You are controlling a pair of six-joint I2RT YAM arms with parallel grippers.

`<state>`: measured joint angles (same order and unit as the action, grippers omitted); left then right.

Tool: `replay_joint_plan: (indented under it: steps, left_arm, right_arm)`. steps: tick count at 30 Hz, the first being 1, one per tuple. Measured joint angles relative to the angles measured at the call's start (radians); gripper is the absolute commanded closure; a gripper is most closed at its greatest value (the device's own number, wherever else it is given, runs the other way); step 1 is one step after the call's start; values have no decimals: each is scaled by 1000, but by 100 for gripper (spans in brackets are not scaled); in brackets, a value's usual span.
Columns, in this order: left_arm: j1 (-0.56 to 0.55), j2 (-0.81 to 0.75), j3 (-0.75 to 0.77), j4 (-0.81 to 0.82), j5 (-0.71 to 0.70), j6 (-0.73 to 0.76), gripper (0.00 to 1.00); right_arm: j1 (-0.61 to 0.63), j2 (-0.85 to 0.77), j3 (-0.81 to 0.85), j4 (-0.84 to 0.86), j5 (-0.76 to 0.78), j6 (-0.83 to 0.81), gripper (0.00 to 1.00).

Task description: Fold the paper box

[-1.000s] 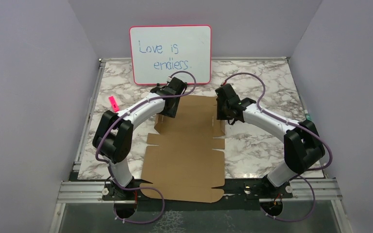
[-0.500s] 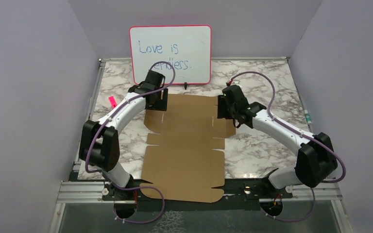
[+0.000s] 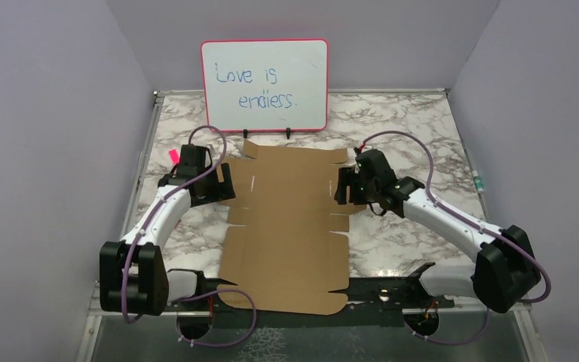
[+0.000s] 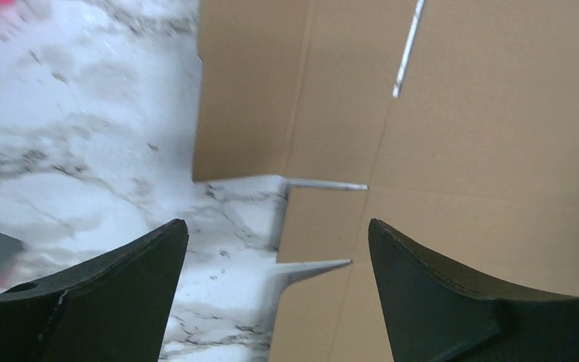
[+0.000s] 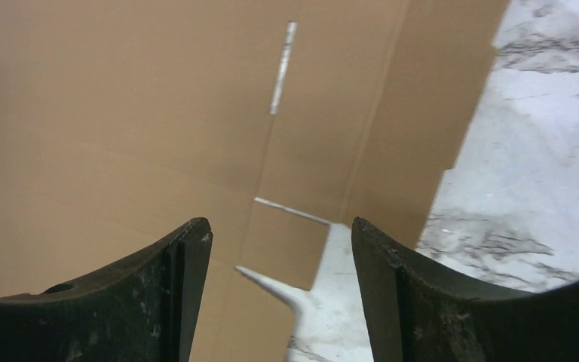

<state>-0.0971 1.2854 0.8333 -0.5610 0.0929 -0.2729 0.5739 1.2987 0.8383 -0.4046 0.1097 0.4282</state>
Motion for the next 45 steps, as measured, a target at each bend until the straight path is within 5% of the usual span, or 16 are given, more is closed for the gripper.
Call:
replay_joint_plan:
  steps: [9,21,33,45]
  left_arm:
    - [3,-48,-165,110,203,-111,10]
    - [-1,61,-197,243,368,-188,10]
    - [-29,89,-174,295,407,-225,10]
    - [-30,14,-208,270,362,-214,10]
  right_arm:
    - [0,-66,-193,105,-183,77,25]
    - [-24,71,-196,217,-169,88,23]
    - [-132,163,-106,253,-163,11,23]
    - [-221,-87,-266,231,-263,18,22]
